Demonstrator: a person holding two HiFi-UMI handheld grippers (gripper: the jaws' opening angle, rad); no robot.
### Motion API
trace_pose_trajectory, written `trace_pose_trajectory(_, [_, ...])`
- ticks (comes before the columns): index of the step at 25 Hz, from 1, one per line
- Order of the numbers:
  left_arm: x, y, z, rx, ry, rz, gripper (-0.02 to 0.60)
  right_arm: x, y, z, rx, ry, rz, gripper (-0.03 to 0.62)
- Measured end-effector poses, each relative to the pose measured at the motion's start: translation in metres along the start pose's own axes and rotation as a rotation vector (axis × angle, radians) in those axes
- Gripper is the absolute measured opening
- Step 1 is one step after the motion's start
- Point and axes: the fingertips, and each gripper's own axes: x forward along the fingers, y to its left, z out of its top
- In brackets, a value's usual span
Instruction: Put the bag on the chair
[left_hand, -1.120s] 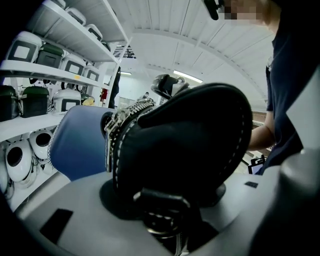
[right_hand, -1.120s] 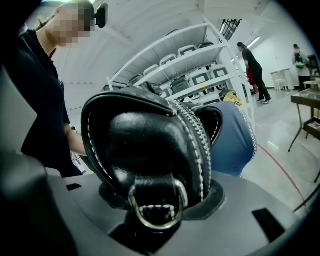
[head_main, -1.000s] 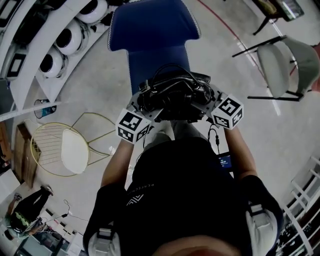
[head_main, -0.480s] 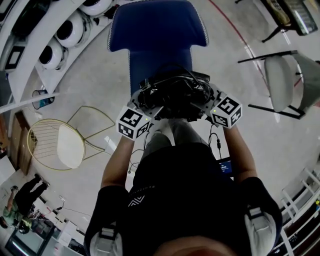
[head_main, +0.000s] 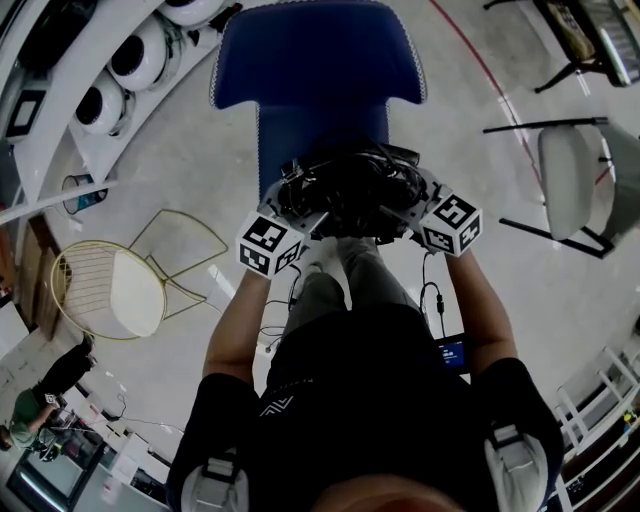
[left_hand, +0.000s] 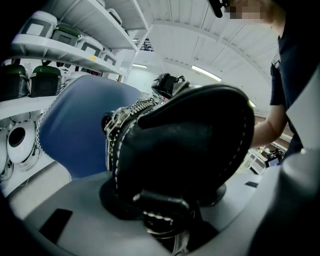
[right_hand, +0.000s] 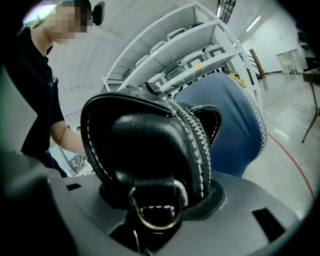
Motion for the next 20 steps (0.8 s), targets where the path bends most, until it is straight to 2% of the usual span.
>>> trace_pose_trajectory(11, [0.029,0.034,-0.005,0.002,0.04,0.017,0.245,0.024,-0.039,-0.006,0.034,-0.009,0.02,0.242])
trace_pose_trajectory(20, [0.049,0.052,-0.021,0.01,0.075,-0.001,0.247,0.039,-0.061,-0.022,0.051,-0.012,-0.005,0.243])
